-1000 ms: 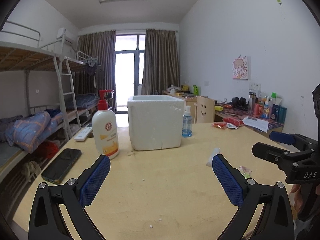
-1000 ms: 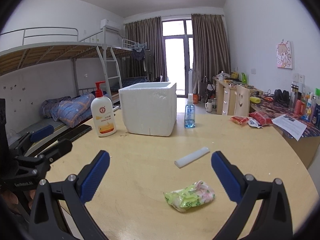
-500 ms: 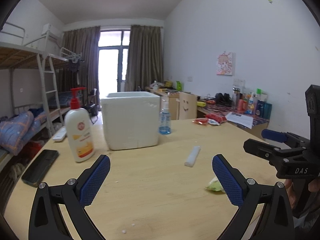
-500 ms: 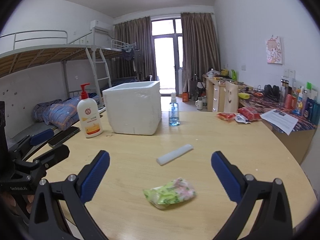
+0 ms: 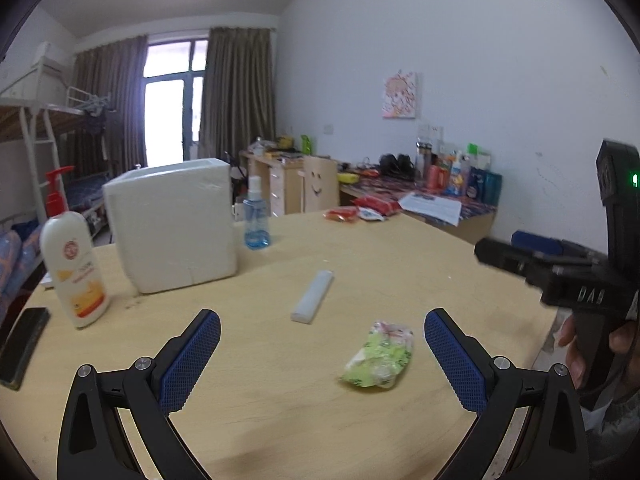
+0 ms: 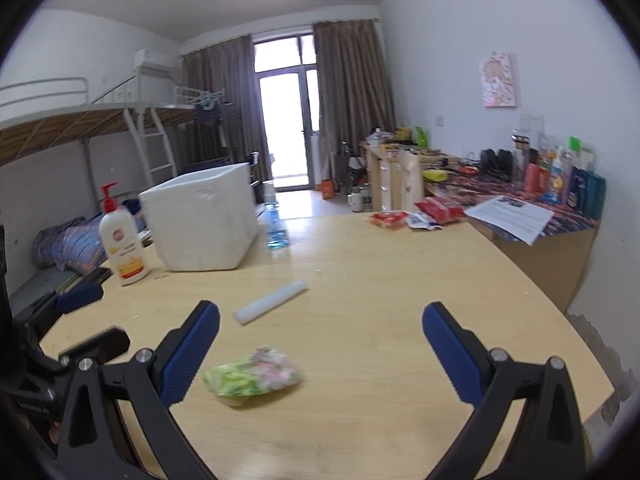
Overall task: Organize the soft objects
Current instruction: 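Bring both open tools toward the white tube and green plastic bag, then lower the open left tool over the green plastic bag and close it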
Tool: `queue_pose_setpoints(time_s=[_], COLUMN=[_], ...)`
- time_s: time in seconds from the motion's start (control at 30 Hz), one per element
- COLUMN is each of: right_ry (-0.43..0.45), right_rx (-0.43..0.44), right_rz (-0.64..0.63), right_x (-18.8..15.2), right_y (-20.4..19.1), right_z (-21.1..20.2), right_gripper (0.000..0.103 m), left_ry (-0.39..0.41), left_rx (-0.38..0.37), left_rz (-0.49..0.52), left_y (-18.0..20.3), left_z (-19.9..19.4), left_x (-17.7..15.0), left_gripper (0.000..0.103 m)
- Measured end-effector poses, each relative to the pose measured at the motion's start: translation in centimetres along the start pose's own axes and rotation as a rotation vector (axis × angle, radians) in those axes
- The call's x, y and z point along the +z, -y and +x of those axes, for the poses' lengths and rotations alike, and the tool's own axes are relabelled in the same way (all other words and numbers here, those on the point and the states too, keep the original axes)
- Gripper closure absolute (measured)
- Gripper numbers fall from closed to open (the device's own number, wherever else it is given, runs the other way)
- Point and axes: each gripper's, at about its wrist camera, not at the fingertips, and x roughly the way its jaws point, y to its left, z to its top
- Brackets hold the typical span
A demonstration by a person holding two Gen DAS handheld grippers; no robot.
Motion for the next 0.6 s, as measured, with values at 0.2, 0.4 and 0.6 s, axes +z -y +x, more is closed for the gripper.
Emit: queue_pose_setpoints(time_s=[0.2, 0.4, 0.6], right_ry=[-0.006, -0.036, -0.059], right_rx=[-0.006, 0.011, 0.024], right_rz=[0.047, 0.056, 0.055], right_x=[-0.4, -1.5, -2.2], right_y=[1.9, 2.3, 2.6], right_z=[0.3, 1.2, 1.8], right_gripper=[0.000, 0.000, 0.000], left_ry=[-0.054, -0.110, -0.165], left_rx=[-0.044, -0.087, -0.106], left_rz=[0.036, 0.033, 0.071], left_y=[1.8, 2.1, 2.7], left_z=[2.1, 4.2, 6.0], left_x=[-0.1, -0.1, -0.7], left_gripper=[0.001, 0.001, 0.001])
